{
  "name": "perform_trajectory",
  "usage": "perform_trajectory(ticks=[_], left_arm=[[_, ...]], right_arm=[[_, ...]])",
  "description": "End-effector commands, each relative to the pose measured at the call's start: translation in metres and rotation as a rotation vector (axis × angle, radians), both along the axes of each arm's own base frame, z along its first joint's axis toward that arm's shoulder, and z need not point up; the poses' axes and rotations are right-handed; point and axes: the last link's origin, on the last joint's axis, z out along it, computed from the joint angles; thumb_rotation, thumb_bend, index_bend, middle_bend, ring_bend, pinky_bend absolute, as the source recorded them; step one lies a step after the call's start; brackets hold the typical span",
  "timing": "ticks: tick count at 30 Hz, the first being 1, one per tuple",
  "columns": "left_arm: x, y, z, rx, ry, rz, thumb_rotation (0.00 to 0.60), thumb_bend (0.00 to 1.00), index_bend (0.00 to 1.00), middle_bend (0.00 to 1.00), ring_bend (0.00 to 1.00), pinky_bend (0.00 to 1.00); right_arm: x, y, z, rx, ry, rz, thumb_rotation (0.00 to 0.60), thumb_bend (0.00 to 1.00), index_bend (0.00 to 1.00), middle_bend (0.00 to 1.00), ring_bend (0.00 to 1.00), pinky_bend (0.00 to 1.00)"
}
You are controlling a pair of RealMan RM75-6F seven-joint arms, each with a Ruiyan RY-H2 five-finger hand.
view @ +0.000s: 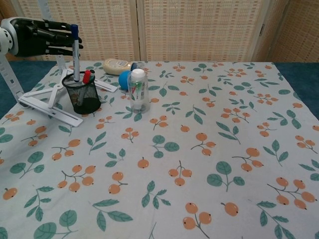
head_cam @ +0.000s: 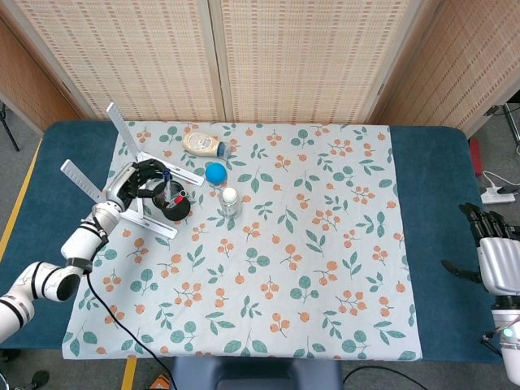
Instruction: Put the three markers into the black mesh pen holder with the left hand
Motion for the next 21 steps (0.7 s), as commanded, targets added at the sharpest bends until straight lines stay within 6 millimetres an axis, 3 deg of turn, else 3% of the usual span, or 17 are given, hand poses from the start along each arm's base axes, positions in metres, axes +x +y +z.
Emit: perform_trajectory(ticks=[1,9,15,18,21], left_arm=[[0.004,0.001,-0.005,-0.003,0.010,-0.044,0.600,0.40,0.56,0.53,0.22,0.22],[0.000,0.004,-0.013,-0.016,0.095,-0.116,0.600,0.40,0.42,0.35,0.13,0.19],[-0.003,0.004,-0.013,0.005,0.139,-0.155,0.600,0.40,0.40,0.33,0.13,0.18],[0.002,-0.007,-0.005,0.041,0.180,-0.223,0.600,0.40,0.41,0.35,0.14,0.19],[0.003,-0.037,0.016,0.177,0.317,-0.308,0.600,0.40,0.41,0.38,0.16,0.21]], right_arm=[[0.000,0.000,0.000,-0.001,-0.001,0.001,0.600,0.03,0.11,0.07,0.13,0.11],[-0.001,0.000,0.001,-0.001,-0.002,-0.003,0.600,0.03,0.11,0.07,0.13,0.11],[-0.001,0.000,0.001,0.001,-0.004,-0.004,0.600,0.03,0.11,0.07,0.13,0.11],[0.000,0.000,0.000,0.003,-0.005,-0.001,0.600,0.03,0.11,0.07,0.13,0.11],[0.000,0.000,0.000,0.005,-0.008,0.000,0.600,0.03,0.11,0.07,0.13,0.11]])
